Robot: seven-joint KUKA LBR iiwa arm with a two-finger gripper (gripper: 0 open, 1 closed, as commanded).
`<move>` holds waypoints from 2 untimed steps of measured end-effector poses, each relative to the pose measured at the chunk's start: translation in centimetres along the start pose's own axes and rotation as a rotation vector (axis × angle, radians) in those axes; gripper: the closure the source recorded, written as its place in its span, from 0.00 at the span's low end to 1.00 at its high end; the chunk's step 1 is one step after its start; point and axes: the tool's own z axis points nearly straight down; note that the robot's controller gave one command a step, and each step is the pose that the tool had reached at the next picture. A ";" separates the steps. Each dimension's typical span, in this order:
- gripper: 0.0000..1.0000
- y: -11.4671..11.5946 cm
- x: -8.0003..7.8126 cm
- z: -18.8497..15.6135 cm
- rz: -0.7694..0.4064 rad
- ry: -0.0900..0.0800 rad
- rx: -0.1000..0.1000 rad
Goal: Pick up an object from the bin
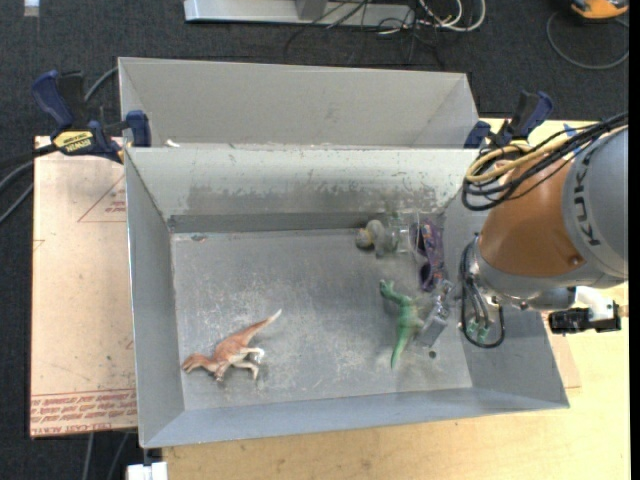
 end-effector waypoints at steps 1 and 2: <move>1.00 0.0 0.1 -1.9 0.000 0.004 0.002; 1.00 0.0 0.1 -4.2 -0.001 0.002 0.001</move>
Offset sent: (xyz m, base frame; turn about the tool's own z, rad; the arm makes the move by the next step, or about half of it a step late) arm 0.0000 0.0000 0.0303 0.0000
